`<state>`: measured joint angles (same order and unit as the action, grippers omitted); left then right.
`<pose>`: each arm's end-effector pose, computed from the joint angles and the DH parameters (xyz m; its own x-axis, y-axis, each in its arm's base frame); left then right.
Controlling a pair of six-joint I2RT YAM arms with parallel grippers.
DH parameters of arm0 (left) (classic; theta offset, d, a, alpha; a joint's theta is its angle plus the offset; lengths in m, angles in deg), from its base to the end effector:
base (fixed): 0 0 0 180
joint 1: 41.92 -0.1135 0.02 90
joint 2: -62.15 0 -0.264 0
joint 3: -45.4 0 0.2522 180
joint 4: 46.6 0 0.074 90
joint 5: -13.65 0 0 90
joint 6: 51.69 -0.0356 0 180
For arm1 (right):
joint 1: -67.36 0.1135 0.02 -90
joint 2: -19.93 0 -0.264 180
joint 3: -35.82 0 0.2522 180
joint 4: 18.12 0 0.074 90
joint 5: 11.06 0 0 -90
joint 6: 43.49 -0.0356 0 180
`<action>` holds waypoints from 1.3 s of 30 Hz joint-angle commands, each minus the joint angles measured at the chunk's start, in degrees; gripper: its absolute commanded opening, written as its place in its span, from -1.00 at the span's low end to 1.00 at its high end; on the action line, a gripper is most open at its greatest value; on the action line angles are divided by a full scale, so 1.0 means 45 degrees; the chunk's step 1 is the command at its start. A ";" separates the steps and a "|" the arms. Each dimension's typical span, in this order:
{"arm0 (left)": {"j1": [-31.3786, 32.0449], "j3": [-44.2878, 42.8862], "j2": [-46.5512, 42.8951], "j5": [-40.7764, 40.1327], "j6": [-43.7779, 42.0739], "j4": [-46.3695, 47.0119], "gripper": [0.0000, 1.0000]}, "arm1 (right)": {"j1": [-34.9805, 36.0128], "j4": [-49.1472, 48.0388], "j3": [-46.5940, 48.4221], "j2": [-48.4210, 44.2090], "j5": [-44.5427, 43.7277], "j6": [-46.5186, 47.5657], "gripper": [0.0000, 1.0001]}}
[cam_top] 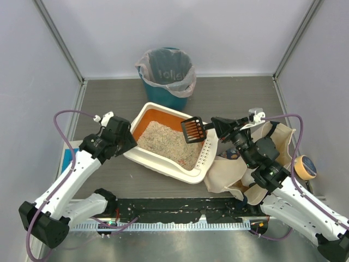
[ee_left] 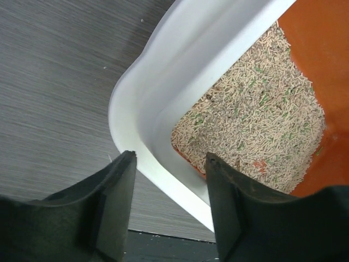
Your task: Clean the litter box
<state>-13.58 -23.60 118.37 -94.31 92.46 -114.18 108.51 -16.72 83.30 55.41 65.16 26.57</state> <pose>0.1648 -0.0764 0.3006 -0.6604 -0.5199 -0.5418 -0.4101 0.8542 -0.3197 0.1249 0.0979 0.3391 -0.0276 0.4157 -0.9091 -0.4823 0.7910 0.3764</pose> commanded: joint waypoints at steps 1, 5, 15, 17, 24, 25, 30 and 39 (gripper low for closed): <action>-0.0008 0.0011 0.0258 -0.0150 -0.0137 0.0788 0.04 | -0.0003 -0.0535 -0.0031 -0.0307 0.0074 -0.0294 -0.98; -0.0144 -0.0184 0.0863 -0.0248 -0.0685 0.1179 -0.26 | 0.0017 -0.0437 -0.0051 -0.0346 0.0152 -0.0450 -0.98; -0.1062 -0.1199 0.2503 0.0043 -0.2929 0.1764 -0.69 | 0.0017 0.0246 0.0105 -0.0756 -0.0024 -0.0567 -0.98; -0.1238 -0.1627 0.3147 0.0590 -0.3476 0.1785 -0.81 | 0.0036 0.0344 0.0164 -0.0795 -0.0043 -0.0665 -0.98; -0.1434 -0.2723 0.5042 0.0924 -0.5762 0.1921 -1.00 | -0.0003 0.0403 0.0047 -0.0543 0.0308 -0.1582 -0.98; -0.1453 -0.2840 0.5218 0.0943 -0.6267 0.1999 -1.00 | 0.0016 0.0384 0.0008 -0.0368 0.0425 -0.1661 -0.98; -0.1512 -0.3465 0.5863 0.1547 -0.8006 0.2739 -1.00 | -0.0003 0.0501 -0.0128 0.0005 0.0174 -0.2032 -0.98; -0.1805 -0.4674 0.7367 0.2834 -1.1191 0.3426 -1.00 | 0.0212 0.0383 -0.0149 0.0551 -0.0705 -0.2267 -0.98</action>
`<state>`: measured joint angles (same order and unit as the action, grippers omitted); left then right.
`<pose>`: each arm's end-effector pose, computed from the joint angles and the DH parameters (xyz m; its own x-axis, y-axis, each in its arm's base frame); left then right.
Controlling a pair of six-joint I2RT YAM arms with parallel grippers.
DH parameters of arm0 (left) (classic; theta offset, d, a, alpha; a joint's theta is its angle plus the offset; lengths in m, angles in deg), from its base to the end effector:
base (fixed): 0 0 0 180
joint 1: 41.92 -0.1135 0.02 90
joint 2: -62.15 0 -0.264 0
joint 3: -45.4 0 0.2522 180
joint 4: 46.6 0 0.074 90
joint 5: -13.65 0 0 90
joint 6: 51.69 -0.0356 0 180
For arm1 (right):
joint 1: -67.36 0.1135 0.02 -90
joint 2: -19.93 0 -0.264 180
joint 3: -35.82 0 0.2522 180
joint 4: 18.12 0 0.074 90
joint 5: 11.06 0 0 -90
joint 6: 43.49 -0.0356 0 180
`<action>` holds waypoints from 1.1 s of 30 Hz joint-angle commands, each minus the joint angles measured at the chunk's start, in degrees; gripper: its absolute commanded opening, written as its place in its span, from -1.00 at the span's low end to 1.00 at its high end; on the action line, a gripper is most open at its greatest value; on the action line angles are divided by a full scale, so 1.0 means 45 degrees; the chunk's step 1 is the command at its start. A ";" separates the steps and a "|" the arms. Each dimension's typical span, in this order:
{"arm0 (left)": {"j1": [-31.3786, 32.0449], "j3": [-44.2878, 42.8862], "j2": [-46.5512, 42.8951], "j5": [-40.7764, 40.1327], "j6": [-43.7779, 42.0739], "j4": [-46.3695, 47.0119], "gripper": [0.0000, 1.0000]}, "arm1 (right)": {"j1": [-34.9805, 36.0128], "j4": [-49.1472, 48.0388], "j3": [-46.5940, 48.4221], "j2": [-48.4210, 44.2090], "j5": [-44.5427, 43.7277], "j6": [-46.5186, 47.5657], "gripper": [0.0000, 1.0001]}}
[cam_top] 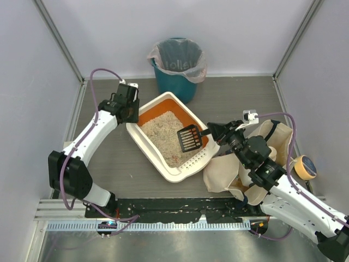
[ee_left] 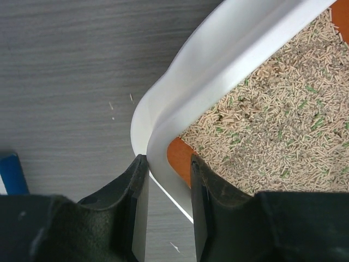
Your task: Clean the litter box
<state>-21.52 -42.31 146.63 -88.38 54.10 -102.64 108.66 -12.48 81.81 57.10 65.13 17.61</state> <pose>0.2952 -0.1019 0.3038 -0.7791 0.0058 -0.6268 0.0112 0.9999 -0.0047 0.1313 0.1040 0.3177 -0.1867 0.4607 -0.8677 -0.4245 0.7587 0.4941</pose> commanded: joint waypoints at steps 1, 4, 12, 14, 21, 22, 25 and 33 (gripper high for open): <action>-0.0061 -0.0635 0.1456 0.1599 -0.2843 0.0842 -1.00 | 0.0255 -0.0578 0.0221 0.0217 -0.0876 -0.0314 -0.98; -0.0139 -0.1045 0.2120 0.1775 -0.3372 0.0919 -1.00 | 0.0509 -0.0773 0.0143 0.0412 -0.1558 -0.0295 -0.98; -0.0159 -0.3054 0.3802 0.1757 -0.3101 0.0744 -1.00 | 0.1017 -0.1788 -0.0091 0.1056 -0.3123 -0.0334 -0.98; -0.0140 -0.3427 0.4191 0.1484 -0.2866 0.0433 -0.89 | 0.1193 -0.2256 -0.0228 0.1174 -0.3590 -0.0354 -0.98; -0.0139 -0.3548 0.3377 0.1326 -0.1870 0.0138 0.47 | 0.2091 -0.2707 -0.0014 0.1876 -0.5055 -0.0101 -0.98; -0.0140 -0.3488 0.3103 0.1326 -0.1637 0.0196 0.52 | 0.2189 -0.2746 0.0064 0.1974 -0.5154 0.0016 -0.98; -0.0120 -0.3176 0.2087 0.1482 -0.1128 0.0255 0.66 | 0.2424 -0.2669 0.0435 0.2403 -0.5448 0.0446 -0.98; -0.0081 -0.1070 0.0113 0.2615 0.0941 -0.0251 0.60 | 0.2619 -0.2492 0.0807 0.2912 -0.6229 0.0974 -0.98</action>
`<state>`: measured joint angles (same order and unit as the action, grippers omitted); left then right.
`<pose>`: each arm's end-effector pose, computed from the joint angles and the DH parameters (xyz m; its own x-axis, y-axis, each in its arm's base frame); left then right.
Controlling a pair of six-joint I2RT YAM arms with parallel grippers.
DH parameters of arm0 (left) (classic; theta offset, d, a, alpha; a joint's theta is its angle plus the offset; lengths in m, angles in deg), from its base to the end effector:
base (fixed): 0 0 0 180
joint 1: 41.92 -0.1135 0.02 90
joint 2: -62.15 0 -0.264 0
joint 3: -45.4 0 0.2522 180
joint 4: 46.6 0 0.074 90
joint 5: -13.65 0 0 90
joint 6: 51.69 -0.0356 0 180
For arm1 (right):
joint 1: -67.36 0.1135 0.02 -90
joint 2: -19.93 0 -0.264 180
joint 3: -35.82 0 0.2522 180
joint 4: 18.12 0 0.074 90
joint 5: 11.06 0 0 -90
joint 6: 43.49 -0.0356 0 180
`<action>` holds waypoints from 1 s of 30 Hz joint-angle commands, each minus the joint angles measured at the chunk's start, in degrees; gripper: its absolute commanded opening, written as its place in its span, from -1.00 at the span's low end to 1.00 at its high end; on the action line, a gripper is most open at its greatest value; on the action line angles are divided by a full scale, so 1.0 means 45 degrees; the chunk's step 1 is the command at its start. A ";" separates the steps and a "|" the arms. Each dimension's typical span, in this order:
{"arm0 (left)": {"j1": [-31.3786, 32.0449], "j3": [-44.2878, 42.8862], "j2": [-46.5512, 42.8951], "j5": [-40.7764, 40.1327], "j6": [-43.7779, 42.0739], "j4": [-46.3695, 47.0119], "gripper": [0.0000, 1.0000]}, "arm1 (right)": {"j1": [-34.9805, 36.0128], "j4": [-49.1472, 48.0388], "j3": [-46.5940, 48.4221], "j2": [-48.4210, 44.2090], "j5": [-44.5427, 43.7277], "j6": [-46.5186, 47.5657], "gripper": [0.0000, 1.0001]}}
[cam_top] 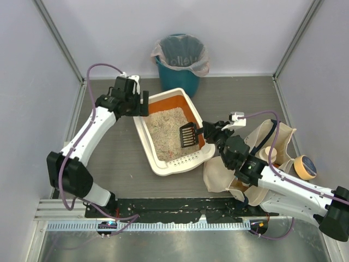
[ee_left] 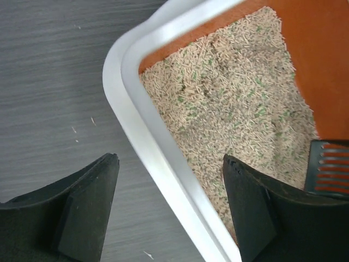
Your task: Clean the litter box
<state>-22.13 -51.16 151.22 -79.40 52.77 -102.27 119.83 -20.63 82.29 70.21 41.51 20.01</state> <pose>0.3194 -0.1129 0.3287 -0.7551 0.0067 -0.6556 0.1200 0.9845 -0.1281 0.1422 0.1495 0.2975 -0.1282 0.4148 -0.9009 -0.2261 0.8722 0.4337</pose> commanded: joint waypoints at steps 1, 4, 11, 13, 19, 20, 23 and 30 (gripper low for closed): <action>0.0074 0.1094 -0.0986 0.1044 0.1356 -0.0509 0.58 | 0.0157 -0.0642 0.0719 -0.0021 -0.1056 0.0479 -0.98; 0.0094 0.1817 -0.1162 0.1710 0.1727 -0.0473 0.50 | 0.0215 -0.0467 0.0681 -0.0060 -0.1174 0.0499 -0.98; 0.0602 0.2561 -0.1123 0.2806 0.1612 0.0290 0.02 | 0.0488 -0.0310 0.0875 0.0115 -0.1740 0.0498 -0.98; 0.0602 0.2542 -0.1084 0.2554 0.1436 0.0251 -0.24 | 0.0644 -0.0213 0.1110 0.0388 -0.2246 0.0538 -0.98; 0.0602 0.2542 -0.1221 0.2200 0.0909 0.0407 -0.82 | 0.1465 -0.0562 0.1325 0.1617 -0.4275 -0.0047 -0.98; 0.0602 0.2484 -0.1221 0.2162 0.0850 0.0427 -0.82 | 0.1524 -0.0564 0.1364 0.1774 -0.4473 -0.0203 -0.98; 0.0602 0.2328 -0.1046 0.2083 0.0791 0.0369 -0.79 | 0.1797 -0.0467 0.1753 0.2477 -0.5313 -0.0477 -0.98; 0.0602 0.2502 -0.1005 0.2182 0.1589 0.0290 -0.45 | 0.2149 0.2805 0.3781 0.3843 -0.7500 -0.2779 -0.98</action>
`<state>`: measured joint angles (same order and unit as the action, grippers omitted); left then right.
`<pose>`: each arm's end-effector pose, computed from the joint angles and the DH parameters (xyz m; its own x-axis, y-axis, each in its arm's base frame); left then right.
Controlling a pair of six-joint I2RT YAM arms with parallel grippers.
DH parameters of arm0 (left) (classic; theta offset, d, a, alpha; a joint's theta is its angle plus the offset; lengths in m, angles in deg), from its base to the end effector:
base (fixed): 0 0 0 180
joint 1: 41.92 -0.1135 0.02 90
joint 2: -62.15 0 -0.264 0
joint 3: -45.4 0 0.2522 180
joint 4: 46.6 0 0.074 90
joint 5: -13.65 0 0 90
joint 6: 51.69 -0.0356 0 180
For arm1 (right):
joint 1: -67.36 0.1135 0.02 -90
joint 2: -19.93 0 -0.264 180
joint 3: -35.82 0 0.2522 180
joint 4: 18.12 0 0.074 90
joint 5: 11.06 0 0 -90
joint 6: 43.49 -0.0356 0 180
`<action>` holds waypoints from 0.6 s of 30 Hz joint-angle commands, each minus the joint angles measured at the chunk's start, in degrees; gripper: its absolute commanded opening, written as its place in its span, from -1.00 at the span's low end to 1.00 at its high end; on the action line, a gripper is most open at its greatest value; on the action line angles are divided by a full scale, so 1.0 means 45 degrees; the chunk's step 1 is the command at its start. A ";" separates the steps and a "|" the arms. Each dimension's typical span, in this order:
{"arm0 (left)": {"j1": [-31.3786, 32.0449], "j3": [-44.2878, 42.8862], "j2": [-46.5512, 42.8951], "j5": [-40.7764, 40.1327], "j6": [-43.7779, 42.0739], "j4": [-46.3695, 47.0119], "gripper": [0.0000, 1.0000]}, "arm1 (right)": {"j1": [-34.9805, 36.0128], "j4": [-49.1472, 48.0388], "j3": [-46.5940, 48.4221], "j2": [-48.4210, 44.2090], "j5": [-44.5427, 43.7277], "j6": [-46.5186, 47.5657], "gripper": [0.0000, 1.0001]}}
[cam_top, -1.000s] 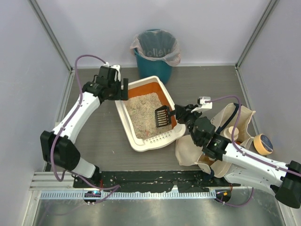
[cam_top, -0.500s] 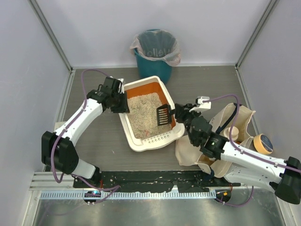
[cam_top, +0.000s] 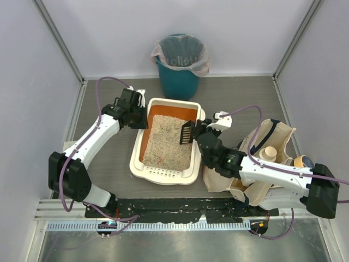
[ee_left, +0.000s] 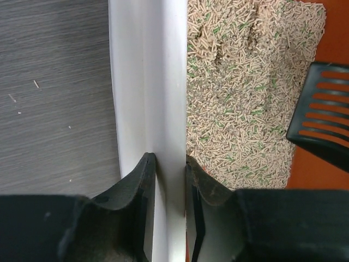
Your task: Clean the litter box
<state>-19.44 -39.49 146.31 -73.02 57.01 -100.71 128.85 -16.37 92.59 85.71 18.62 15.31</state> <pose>0.2863 -0.1207 0.2914 -0.8351 -0.0008 -0.5501 0.1541 0.9596 -0.2354 0.1469 0.2056 0.2977 -0.0906 0.3706 -0.9244 0.0225 0.9287 0.3702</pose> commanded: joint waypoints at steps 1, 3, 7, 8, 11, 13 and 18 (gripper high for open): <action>0.0004 0.0238 -0.0068 0.0763 0.0785 0.0042 -0.27 | 0.0162 0.2177 0.1692 0.0479 -0.2591 -0.1874 -0.98; 0.0043 0.0669 -0.0653 0.0958 0.1019 0.0469 -0.24 | 0.0163 0.2550 0.1985 0.0616 -0.2904 -0.1719 -0.98; 0.0296 0.1781 -0.1631 0.1504 0.1721 0.1174 -0.22 | 0.0124 0.2493 0.1986 0.0831 -0.3159 -0.1621 -0.98; 0.0355 0.1939 -0.1825 0.1563 0.1840 0.1408 -0.23 | 0.0066 0.2493 0.2025 0.0928 -0.3159 -0.1602 -0.98; 0.0668 0.2486 -0.2451 0.1973 0.2464 0.1877 -0.26 | -0.0129 0.2571 0.2336 0.1435 -0.2906 -0.1543 -0.98; 0.0882 0.2856 -0.2881 0.2188 0.2719 0.2093 -0.26 | -0.0363 0.2881 0.2552 0.1768 -0.2594 -0.1640 -0.98; 0.0981 0.3385 -0.3662 0.2541 0.3053 0.2621 -0.24 | -0.1864 0.3626 0.2768 0.2297 -0.1073 -0.2441 -0.98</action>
<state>-15.88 -24.83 133.59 -68.32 67.96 -94.00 125.16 -2.25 102.86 95.85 11.72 8.28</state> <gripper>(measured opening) 0.380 0.213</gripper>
